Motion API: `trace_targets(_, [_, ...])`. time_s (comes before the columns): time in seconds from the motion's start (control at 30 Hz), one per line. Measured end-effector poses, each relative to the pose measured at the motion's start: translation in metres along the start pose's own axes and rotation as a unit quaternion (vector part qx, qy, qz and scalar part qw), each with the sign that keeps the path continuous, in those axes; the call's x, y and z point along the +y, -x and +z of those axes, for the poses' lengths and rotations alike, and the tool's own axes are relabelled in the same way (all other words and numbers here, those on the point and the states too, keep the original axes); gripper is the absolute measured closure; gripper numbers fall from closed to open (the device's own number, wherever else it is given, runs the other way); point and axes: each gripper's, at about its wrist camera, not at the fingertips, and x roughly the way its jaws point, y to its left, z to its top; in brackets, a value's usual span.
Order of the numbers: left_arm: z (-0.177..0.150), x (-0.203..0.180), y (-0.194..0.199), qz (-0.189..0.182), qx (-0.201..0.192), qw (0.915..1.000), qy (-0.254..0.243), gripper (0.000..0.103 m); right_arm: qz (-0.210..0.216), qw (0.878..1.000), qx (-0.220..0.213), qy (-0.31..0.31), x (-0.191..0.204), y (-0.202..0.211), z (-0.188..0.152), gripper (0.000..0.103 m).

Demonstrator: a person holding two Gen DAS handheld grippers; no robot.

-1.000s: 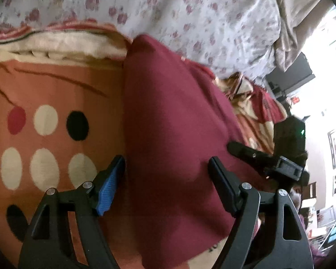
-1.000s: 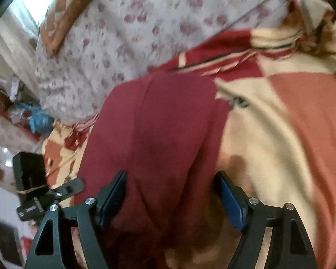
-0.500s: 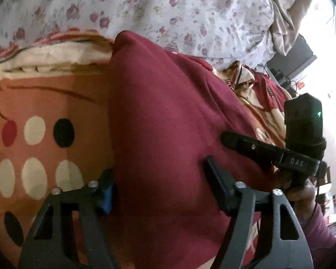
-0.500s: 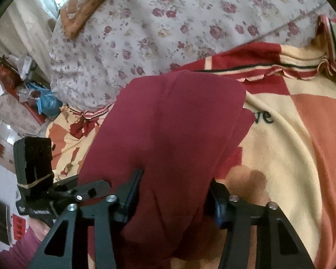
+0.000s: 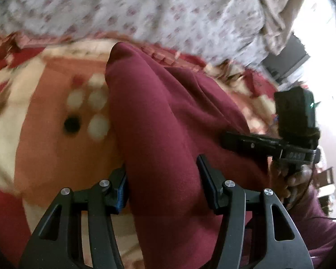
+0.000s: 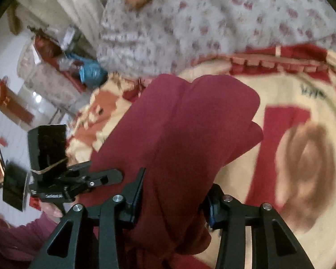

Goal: Fold small clothes

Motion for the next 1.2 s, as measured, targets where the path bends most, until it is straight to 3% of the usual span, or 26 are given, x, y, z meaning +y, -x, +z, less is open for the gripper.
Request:
trace_targets(0.03, [-0.009,0.003,-0.008,0.019,0.011,0.9998,0.003,0.048,-0.017,1.000,0.015,0.002,-0.001,-0.011,-0.007,0.060])
trace_targets(0.1, [-0.021,0.011,-0.018,0.034,0.010,0.9993,0.014,0.042,-0.076,0.996,0.037,0.016,-0.003,-0.029,-0.019,0.046])
trace_targets(0.2, [-0.023,0.011,-0.010,0.035,-0.007,0.9990,0.027,0.040,-0.096,0.995,0.025,0.017,0.003,-0.019,-0.022,0.045])
trace_targets(0.33, [-0.020,0.000,0.007,0.074,-0.036,0.9966,0.001,0.040,-0.141,0.988,-0.003,0.058,0.028,0.014,-0.019,0.045])
trace_targets(0.5, [-0.020,-0.008,0.016,0.129,-0.074,0.9887,-0.018,0.040,-0.116,0.986,-0.031,0.119,0.075,0.037,-0.015,0.048])
trace_targets(0.57, [-0.022,-0.006,0.017,0.139,-0.079,0.9870,-0.015,0.040,-0.120,0.980,-0.019,0.158,0.091,0.031,-0.022,0.049])
trace_targets(0.67, [-0.027,-0.005,0.019,0.156,-0.092,0.9834,-0.008,0.040,-0.163,0.964,0.015,0.210,0.104,0.002,-0.040,0.053])
trace_targets(0.77, [-0.033,-0.004,0.021,0.162,-0.104,0.9812,0.000,0.040,-0.218,0.954,0.048,0.198,0.081,-0.027,-0.060,0.054])
trace_targets(0.87, [-0.036,-0.007,0.022,0.172,-0.108,0.9792,0.001,0.040,-0.246,0.945,0.025,0.213,0.077,-0.034,-0.072,0.054])
trace_targets(1.07, [-0.037,-0.018,0.031,0.206,-0.125,0.9704,-0.014,0.040,-0.225,0.956,0.009,0.186,0.080,-0.014,-0.071,0.054])
trace_targets(1.2, [-0.038,-0.027,0.038,0.234,-0.136,0.9623,-0.026,0.040,-0.203,0.966,-0.027,0.158,0.091,0.013,-0.068,0.053])
